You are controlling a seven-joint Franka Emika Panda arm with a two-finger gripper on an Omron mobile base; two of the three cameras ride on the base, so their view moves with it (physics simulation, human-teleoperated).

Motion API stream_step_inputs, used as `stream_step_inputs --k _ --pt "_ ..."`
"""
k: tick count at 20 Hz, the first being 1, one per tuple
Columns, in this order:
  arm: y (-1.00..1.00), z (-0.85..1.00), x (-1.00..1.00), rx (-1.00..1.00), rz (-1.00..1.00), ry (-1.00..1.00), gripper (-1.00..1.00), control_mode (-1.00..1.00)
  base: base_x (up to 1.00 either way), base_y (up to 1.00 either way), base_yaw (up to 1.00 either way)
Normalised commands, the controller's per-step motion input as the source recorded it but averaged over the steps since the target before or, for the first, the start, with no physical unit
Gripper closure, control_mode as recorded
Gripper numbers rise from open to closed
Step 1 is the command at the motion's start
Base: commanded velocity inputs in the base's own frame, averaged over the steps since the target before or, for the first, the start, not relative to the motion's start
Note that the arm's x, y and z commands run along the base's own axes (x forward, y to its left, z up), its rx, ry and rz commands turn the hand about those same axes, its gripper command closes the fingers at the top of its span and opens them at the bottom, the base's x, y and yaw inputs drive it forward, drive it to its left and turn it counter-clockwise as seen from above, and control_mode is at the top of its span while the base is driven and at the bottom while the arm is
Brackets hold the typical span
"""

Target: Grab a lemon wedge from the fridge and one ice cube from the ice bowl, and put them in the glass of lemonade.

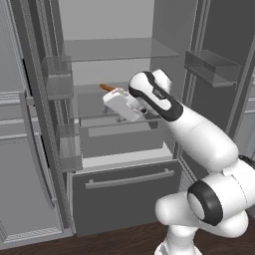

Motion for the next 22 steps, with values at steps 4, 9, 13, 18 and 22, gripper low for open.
stream_step_inputs --k 4,9,13,18,22 --pt "-0.23 0.0 -0.01 -0.45 -0.37 0.27 -1.0 -1.0 0.0 0.0 0.0" --pt "-0.38 -0.26 -0.1 -0.42 -0.28 0.14 -1.0 -1.0 0.0 0.0 0.0" --pt "-0.66 -0.16 -0.52 -0.34 -0.06 0.01 -1.0 -1.0 0.0 0.0 0.0" --pt "-0.92 0.0 -0.86 -0.19 0.0 -0.02 -1.0 -1.0 0.0 0.0 0.0" --pt "-0.74 -0.25 -0.36 -0.01 0.08 -0.02 -1.0 -1.0 0.0 0.0 0.0"
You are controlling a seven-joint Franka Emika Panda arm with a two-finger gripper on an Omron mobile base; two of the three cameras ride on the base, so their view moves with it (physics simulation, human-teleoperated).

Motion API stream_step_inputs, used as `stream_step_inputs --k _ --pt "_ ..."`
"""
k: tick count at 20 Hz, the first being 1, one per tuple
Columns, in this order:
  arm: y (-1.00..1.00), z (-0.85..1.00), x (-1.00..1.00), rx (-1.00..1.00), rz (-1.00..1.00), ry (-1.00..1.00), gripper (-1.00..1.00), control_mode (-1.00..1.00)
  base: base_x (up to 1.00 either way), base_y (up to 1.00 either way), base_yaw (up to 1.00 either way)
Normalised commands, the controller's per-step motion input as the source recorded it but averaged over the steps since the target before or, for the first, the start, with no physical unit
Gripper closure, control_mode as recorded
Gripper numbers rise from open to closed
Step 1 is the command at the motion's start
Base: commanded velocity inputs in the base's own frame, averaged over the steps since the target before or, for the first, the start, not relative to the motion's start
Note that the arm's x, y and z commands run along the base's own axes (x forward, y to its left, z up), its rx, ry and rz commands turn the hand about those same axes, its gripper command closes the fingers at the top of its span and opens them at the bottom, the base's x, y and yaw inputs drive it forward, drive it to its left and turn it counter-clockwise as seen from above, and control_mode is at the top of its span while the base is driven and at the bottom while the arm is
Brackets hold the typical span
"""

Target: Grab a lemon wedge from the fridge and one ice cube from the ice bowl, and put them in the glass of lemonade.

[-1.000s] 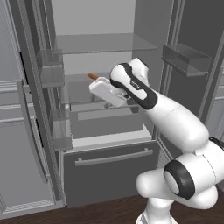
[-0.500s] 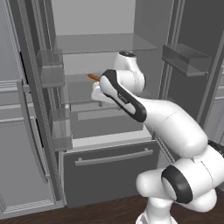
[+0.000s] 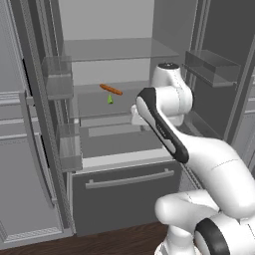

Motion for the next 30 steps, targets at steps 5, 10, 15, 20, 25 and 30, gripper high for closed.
stream_step_inputs --k 5,10,15,20,25,30 --pt "-0.35 -0.28 -0.07 0.0 0.06 0.01 -1.0 -1.0 0.0 0.0 0.0" --pt "0.0 0.0 -0.43 0.0 0.0 -0.04 -1.0 -1.0 0.0 0.0 0.0" --pt "0.17 0.0 0.02 -0.01 0.0 0.0 -1.0 -1.0 0.0 0.0 0.0" --pt "0.78 -0.06 0.26 -0.04 -0.16 -0.01 -1.0 -1.0 0.0 0.0 0.0" --pt "0.1 0.0 0.0 0.02 -0.25 0.0 -1.0 -1.0 0.0 0.0 0.0" --pt "-0.41 0.03 -0.35 0.1 0.05 -0.15 -1.0 -1.0 0.0 0.0 0.0"
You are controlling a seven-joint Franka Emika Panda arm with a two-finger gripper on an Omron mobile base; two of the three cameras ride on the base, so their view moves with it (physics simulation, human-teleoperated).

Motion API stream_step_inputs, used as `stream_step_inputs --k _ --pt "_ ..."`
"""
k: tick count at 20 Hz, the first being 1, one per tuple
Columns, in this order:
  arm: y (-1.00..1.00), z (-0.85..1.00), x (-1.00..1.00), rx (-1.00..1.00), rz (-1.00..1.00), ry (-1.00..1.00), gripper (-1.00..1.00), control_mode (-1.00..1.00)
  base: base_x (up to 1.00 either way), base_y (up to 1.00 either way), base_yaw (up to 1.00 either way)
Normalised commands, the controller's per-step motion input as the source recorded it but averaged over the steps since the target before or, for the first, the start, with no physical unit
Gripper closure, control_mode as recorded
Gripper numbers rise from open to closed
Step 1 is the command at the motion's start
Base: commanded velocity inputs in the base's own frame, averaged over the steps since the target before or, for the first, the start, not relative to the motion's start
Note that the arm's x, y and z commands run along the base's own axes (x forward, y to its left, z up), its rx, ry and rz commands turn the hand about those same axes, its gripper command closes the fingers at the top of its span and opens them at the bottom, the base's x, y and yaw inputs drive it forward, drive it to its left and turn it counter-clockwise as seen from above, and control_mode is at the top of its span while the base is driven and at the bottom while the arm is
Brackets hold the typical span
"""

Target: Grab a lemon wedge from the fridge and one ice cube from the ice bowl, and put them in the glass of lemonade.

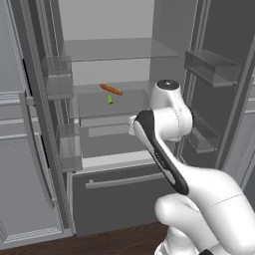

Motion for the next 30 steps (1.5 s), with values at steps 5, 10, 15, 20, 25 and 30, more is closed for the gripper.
stream_step_inputs --k 5,10,15,20,25,30 --pt "-0.15 0.03 -0.53 0.04 0.2 -0.33 -1.0 -1.0 0.0 0.0 0.0" --pt "0.0 0.0 -0.05 0.0 0.0 -0.02 -1.0 -1.0 0.0 0.0 0.0" --pt "0.0 0.0 -0.45 0.02 0.08 -0.17 -1.0 -1.0 0.0 0.0 0.0" --pt "0.01 0.0 -0.41 0.02 0.12 -0.13 -1.0 1.0 -0.05 0.02 0.07" --pt "0.0 0.0 0.0 0.0 0.0 0.0 -1.0 1.0 0.91 0.19 0.0" --pt "0.0 0.0 0.0 0.0 0.0 0.0 -1.0 1.0 0.58 0.06 -0.08"
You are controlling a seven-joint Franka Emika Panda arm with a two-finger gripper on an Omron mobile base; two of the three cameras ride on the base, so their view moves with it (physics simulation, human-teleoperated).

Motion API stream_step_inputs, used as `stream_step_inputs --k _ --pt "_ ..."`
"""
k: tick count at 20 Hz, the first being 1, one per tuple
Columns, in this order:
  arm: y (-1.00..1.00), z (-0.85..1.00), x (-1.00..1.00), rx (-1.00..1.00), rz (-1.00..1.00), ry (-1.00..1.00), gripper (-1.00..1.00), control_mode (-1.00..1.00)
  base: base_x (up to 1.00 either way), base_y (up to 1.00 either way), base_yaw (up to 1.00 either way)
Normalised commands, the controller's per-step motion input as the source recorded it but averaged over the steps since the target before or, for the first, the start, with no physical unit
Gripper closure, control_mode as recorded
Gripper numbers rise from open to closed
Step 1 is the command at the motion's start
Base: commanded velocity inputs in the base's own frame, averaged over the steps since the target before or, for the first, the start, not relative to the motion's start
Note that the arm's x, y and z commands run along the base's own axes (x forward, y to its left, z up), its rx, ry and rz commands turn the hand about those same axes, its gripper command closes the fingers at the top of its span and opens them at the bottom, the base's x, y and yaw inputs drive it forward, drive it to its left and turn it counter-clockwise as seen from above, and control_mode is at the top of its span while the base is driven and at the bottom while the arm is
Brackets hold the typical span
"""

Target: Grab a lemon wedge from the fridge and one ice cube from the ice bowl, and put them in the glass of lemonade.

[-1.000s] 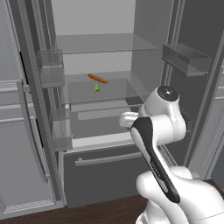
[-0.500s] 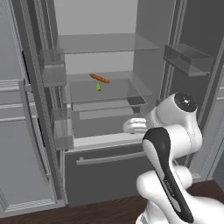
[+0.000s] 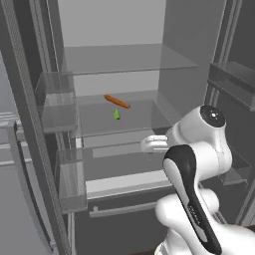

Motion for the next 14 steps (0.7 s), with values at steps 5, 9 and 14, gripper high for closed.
stream_step_inputs --k 5,9,14 --pt "0.0 0.0 0.0 0.0 0.0 0.0 -1.0 1.0 0.64 0.4 -0.21" --pt "0.0 0.0 0.0 0.0 0.0 0.0 -1.0 1.0 0.32 0.09 -0.16" --pt "0.0 0.0 0.0 0.0 0.0 0.0 -1.0 1.0 0.62 0.25 -0.16"
